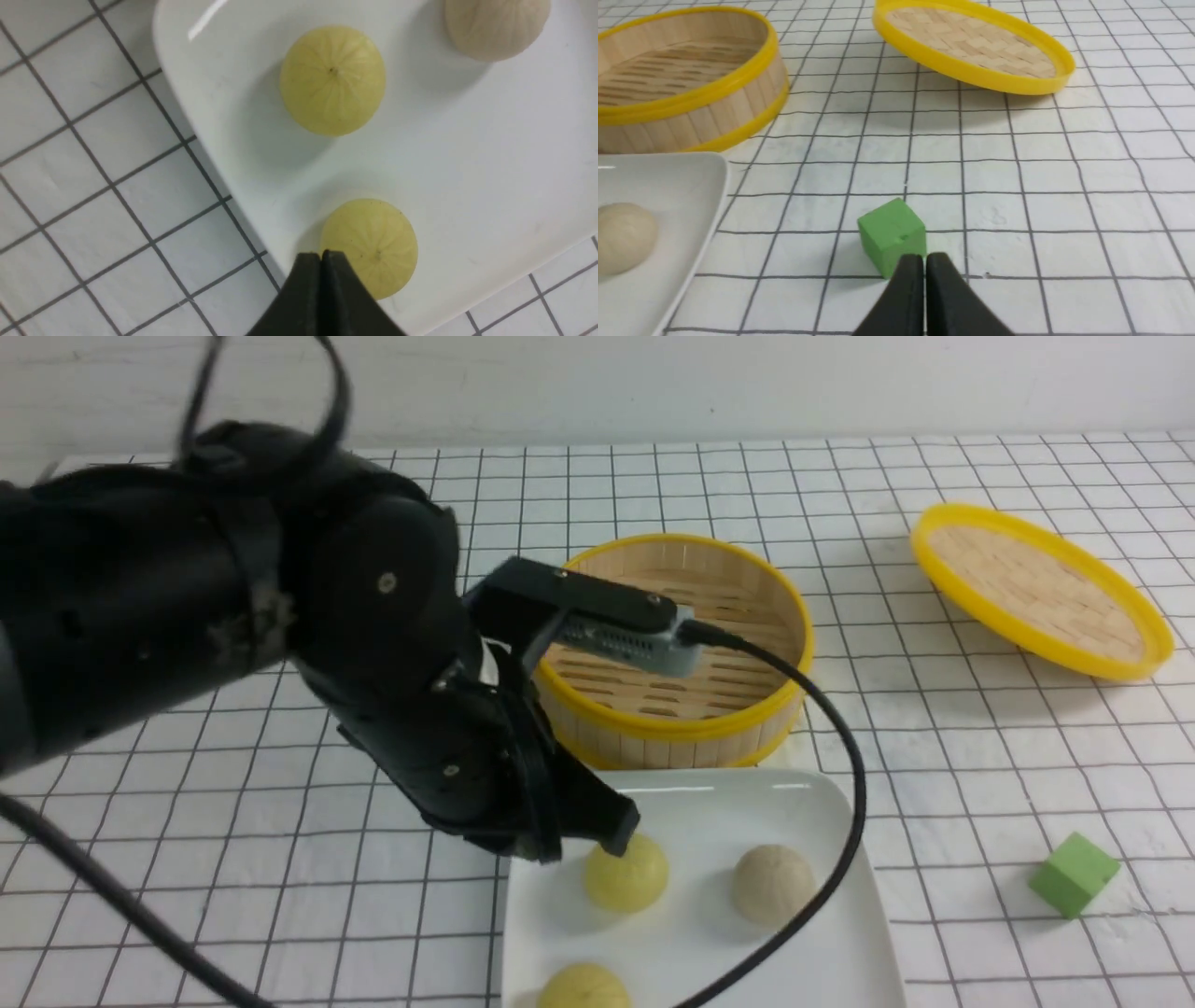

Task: Put the steamed buns into the plate on the white-black tablecloth.

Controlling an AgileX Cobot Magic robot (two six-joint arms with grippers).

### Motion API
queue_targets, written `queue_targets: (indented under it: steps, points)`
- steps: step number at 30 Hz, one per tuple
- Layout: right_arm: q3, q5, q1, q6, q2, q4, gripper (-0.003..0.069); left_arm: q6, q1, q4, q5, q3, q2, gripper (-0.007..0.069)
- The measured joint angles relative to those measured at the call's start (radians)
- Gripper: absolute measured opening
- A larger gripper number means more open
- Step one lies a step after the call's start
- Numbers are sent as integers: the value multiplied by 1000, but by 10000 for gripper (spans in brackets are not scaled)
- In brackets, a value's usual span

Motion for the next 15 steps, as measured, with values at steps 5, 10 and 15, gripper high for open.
queue_targets:
  steps: [5,10,15]
  points:
    - [60,-24,-64,0,0,-1,30,-4,0,46,33,0,-119,2]
    - [116,-89,-86,3,0,-5,36,-66,0,154,113,2,-309,2]
    - [119,-104,-88,3,0,-4,44,-158,0,250,172,83,-492,2]
